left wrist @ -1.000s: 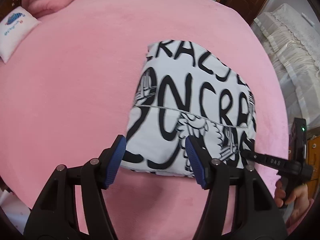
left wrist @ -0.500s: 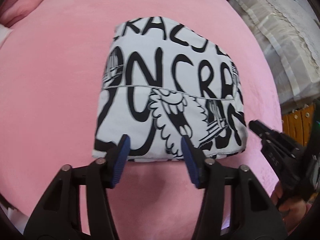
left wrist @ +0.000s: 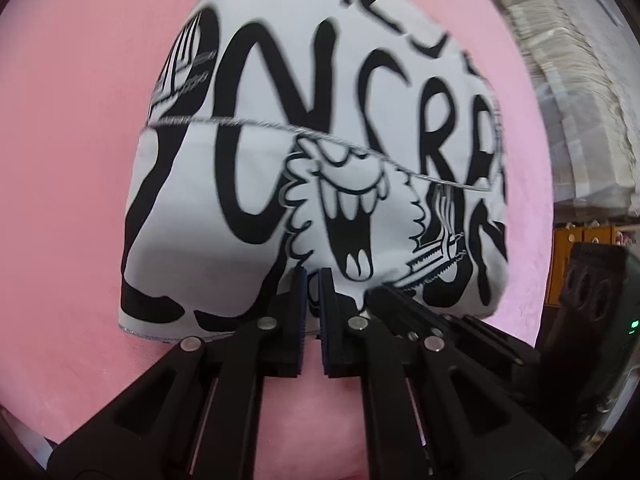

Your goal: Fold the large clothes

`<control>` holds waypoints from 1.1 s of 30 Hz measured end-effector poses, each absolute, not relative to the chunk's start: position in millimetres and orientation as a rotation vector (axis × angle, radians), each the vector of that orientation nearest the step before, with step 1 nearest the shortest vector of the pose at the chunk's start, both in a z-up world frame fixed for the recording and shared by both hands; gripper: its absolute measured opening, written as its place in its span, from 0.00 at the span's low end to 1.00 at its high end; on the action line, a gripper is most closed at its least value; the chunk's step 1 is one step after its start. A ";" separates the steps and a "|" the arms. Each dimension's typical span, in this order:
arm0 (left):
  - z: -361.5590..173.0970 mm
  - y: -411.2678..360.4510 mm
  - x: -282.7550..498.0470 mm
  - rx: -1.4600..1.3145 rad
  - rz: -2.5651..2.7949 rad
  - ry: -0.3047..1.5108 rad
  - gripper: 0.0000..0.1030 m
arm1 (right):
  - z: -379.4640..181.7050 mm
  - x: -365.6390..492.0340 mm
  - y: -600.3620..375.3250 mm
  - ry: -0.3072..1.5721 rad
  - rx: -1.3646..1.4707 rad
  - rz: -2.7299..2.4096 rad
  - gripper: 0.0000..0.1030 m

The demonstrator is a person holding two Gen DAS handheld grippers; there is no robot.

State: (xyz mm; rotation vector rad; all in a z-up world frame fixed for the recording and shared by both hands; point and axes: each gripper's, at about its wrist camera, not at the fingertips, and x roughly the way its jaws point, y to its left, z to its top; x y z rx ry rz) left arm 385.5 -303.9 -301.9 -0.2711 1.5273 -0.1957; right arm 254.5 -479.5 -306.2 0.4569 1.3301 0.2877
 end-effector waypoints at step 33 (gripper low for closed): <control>-283.2 -288.5 500.9 -0.216 -0.162 1.388 0.02 | -298.9 355.3 -448.2 1.082 0.360 0.207 0.00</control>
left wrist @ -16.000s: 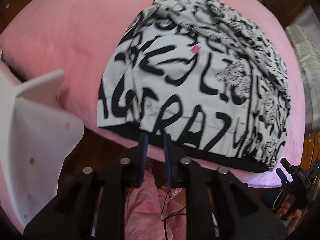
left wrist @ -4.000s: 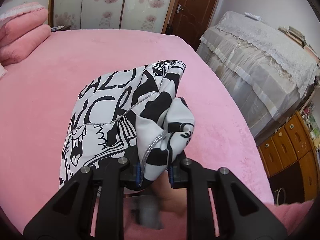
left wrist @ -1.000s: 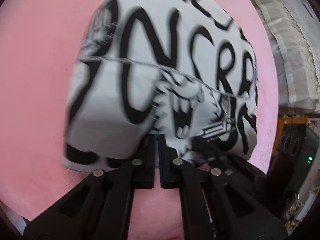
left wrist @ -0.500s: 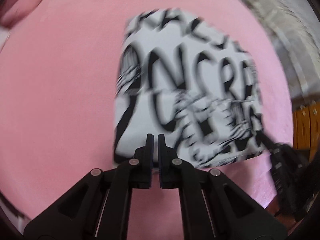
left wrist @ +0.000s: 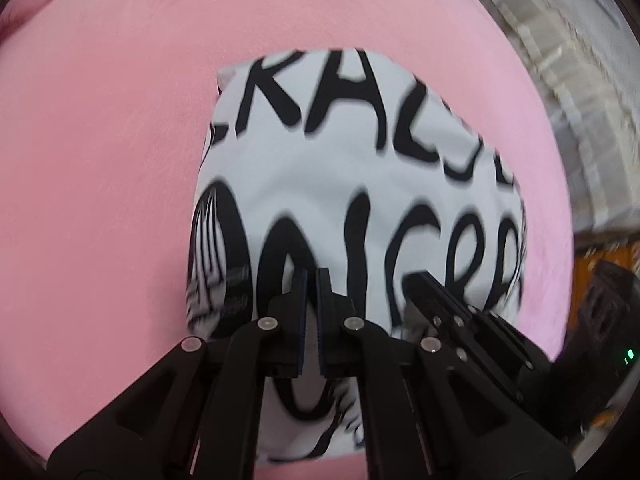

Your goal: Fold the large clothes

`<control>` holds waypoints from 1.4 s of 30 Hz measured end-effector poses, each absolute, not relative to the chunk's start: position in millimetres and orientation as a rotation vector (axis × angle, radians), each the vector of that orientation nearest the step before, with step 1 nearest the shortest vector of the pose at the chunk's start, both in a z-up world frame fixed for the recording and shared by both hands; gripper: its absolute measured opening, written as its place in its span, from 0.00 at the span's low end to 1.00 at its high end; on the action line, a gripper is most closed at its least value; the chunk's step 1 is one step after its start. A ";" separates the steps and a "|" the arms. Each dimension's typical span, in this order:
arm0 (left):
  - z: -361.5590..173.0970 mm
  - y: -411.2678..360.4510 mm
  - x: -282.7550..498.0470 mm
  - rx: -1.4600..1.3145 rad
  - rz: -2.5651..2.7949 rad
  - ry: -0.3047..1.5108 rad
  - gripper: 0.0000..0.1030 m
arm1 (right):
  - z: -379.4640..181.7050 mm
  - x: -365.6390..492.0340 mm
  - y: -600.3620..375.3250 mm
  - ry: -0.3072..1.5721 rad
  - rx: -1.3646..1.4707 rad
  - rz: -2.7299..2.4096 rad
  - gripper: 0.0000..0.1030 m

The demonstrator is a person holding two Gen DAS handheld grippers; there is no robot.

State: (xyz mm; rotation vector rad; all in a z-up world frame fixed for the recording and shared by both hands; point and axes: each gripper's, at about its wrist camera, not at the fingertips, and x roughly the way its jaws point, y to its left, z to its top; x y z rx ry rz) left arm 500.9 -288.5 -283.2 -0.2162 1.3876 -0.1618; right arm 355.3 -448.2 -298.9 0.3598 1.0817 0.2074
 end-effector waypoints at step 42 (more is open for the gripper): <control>-268.8 -266.4 412.3 -0.190 0.034 1.308 0.02 | -291.0 244.7 -549.1 1.197 0.446 -0.152 0.16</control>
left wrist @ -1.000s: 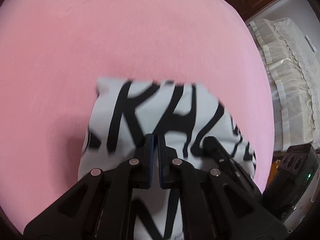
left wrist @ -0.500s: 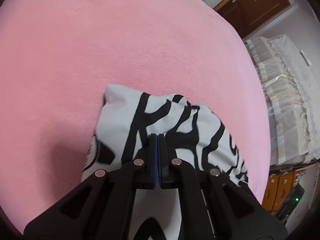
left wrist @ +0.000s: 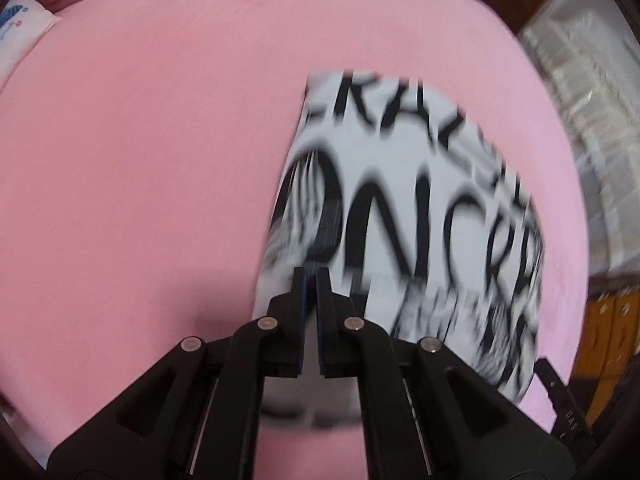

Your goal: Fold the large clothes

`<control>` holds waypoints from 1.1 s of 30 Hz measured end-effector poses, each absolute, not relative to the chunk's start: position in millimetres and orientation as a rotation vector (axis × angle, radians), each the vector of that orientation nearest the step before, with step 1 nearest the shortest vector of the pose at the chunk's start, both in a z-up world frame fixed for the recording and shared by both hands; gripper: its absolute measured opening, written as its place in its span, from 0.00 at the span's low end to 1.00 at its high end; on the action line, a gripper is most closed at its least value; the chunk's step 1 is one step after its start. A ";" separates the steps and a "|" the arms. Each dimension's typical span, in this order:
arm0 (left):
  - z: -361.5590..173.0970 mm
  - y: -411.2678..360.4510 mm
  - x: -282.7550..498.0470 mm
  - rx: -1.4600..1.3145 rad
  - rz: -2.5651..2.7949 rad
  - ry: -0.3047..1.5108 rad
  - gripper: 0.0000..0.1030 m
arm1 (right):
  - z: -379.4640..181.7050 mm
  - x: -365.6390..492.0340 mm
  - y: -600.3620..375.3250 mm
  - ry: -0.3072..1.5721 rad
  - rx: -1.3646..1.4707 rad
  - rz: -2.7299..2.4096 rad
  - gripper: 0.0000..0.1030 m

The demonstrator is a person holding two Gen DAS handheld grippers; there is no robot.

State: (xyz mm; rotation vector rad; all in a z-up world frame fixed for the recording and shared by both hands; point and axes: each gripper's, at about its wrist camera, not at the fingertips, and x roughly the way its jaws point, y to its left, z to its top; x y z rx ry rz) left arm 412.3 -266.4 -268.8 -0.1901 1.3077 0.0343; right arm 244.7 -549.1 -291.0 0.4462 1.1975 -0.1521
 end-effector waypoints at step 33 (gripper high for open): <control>-167.5 -307.2 295.5 -0.028 -0.096 1.357 0.63 | -192.5 205.1 -498.0 1.235 0.310 0.114 0.82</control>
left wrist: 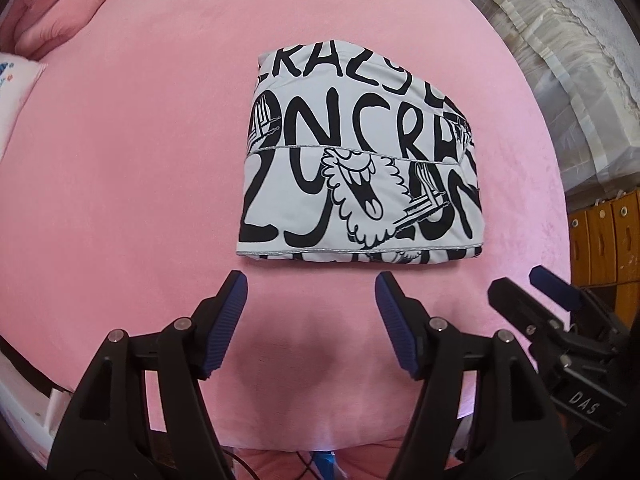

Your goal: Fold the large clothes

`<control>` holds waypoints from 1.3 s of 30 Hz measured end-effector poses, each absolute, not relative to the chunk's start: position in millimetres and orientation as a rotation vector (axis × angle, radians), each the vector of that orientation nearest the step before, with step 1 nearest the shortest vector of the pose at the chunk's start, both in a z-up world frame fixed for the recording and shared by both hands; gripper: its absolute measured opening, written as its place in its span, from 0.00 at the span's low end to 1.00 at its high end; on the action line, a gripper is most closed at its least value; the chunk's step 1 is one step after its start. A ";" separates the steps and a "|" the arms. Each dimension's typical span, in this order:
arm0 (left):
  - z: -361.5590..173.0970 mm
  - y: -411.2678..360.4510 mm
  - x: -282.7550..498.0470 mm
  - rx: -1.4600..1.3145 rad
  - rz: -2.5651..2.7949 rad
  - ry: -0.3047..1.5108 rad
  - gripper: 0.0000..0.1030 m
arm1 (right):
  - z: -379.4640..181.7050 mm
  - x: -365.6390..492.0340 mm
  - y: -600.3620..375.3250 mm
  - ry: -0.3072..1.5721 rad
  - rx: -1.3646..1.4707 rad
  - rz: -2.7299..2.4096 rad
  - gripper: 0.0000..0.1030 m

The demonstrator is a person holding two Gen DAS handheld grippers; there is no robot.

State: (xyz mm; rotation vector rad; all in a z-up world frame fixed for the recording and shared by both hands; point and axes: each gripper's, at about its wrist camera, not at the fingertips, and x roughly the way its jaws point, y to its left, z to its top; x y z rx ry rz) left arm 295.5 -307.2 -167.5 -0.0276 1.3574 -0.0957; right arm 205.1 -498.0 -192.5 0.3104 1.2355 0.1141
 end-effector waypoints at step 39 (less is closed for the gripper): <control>-332.2 -240.6 487.7 -0.446 -0.216 1.596 0.81 | -418.5 376.9 -611.3 1.474 1.028 0.528 0.97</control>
